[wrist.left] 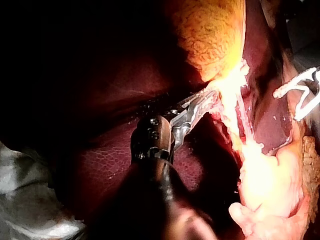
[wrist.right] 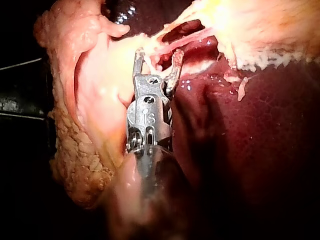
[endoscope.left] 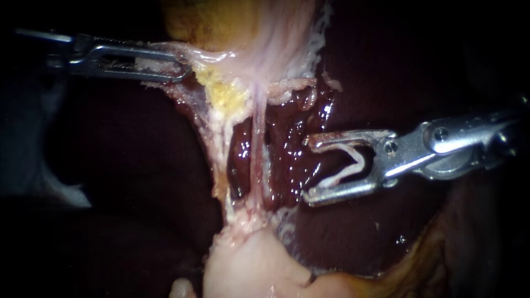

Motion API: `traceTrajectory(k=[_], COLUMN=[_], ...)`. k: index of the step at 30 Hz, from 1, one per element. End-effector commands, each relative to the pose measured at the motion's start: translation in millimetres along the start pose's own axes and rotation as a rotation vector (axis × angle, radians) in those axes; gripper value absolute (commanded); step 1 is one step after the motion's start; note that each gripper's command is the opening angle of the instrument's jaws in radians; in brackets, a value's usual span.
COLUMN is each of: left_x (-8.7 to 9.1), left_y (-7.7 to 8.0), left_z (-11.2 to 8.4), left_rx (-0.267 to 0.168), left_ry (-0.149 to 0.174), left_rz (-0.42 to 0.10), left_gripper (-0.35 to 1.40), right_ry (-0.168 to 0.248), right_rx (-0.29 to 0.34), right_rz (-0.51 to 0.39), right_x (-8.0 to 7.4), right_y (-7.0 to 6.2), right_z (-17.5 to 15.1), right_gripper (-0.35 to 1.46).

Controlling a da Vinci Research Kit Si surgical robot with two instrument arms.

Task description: Clipping first clip left tube

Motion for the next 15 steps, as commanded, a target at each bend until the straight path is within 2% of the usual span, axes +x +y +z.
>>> traceTrajectory(k=[1, 3, 6, 9, 13, 15], left_x=[0.0, 0.1, 0.6, 1.5, 2.9, 3.3], left_y=[0.0, 0.0, 0.2, 0.5, 0.9, 1.0], left_z=[-0.1, -0.4, -1.9, -4.3, -7.9, -9.0], left_rx=[-0.001, -0.003, 0.002, 0.012, 0.022, 0.025], left_ry=[0.0, -0.002, 0.0, 0.003, 0.031, 0.038], left_rz=[0.0, 0.0, -0.003, 0.001, 0.004, 0.004], left_gripper=[-0.35, -0.35, -0.35, -0.35, -0.35, -0.35], right_ry=[0.0, 0.001, 0.001, 0.001, 0.001, 0.001], right_rx=[0.0, 0.003, 0.006, 0.006, 0.009, 0.012], right_rz=[0.0, 0.0, 0.0, 0.0, 0.0, -0.001], right_x=[0.0, 0.0, -0.1, -0.1, -0.1, 0.0], right_y=[0.0, 0.0, 0.0, 0.0, 0.0, -0.1], right_z=[0.0, 0.0, 0.0, 0.0, 0.0, 0.1], right_gripper=[0.49, 0.49, 0.49, 0.49, 0.49, 0.49])
